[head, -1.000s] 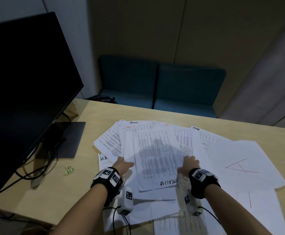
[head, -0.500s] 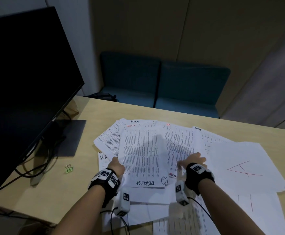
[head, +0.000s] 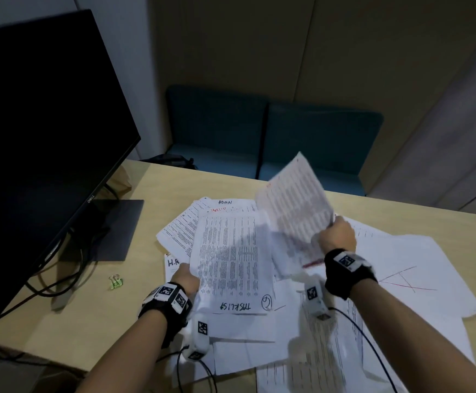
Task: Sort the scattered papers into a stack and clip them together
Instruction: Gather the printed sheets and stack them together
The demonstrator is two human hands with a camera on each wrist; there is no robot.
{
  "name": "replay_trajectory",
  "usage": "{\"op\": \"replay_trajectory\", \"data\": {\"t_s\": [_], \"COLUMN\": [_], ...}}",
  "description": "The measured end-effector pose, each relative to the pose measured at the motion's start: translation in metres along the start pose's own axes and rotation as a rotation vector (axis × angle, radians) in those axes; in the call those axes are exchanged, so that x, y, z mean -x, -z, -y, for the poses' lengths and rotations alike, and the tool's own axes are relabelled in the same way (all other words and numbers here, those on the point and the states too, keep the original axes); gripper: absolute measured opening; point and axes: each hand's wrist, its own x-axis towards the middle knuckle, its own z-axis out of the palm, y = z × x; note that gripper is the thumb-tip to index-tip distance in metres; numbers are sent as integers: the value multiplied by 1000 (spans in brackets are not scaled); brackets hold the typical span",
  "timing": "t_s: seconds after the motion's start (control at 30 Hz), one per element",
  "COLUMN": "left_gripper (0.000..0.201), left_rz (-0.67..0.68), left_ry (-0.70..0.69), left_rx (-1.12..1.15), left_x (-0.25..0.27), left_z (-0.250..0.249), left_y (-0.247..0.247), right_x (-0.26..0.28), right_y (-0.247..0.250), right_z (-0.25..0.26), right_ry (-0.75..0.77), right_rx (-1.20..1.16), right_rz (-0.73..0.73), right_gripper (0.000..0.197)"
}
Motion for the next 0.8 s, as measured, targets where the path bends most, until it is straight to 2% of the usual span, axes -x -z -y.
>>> {"op": "replay_trajectory", "data": {"t_s": [0.07, 0.13, 0.2, 0.3, 0.4, 0.43, 0.5, 0.63, 0.67, 0.8], "left_gripper": [39, 33, 35, 34, 26, 34, 61, 103, 100, 67], "left_rz": [12, 13, 18, 13, 21, 29, 56, 111, 111, 62], "left_ry": [-8, -24, -26, -21, -14, -6, 8, -1, 14, 42], "left_rx": [-13, -30, -32, -2, 130, 190, 257, 432, 456, 496], "left_x": [0, 0, 3, 4, 8, 7, 6, 0, 0, 11], "left_z": [2, 3, 4, 8, 6, 6, 5, 12, 13, 12], "left_y": [0, 1, 2, 0, -2, -3, -4, -8, -9, -8], "right_x": [0, 2, 8, 19, 35, 42, 57, 81, 85, 89], "right_y": [18, 28, 27, 6, -28, -40, -63, -91, -93, -98], "right_z": [14, 23, 27, 18, 0, -6, -16, -15, -12, -7], "right_ry": [18, 26, 15, -74, -110, -102, -77, 36, 66, 192], "right_rx": [-164, -300, -360, -307, -122, -60, 27, 110, 127, 199], "right_rz": [-108, -189, -191, -31, 239, 320, 445, 548, 558, 586], "right_gripper": [2, 7, 15, 22, 32, 32, 32, 24, 21, 9]}}
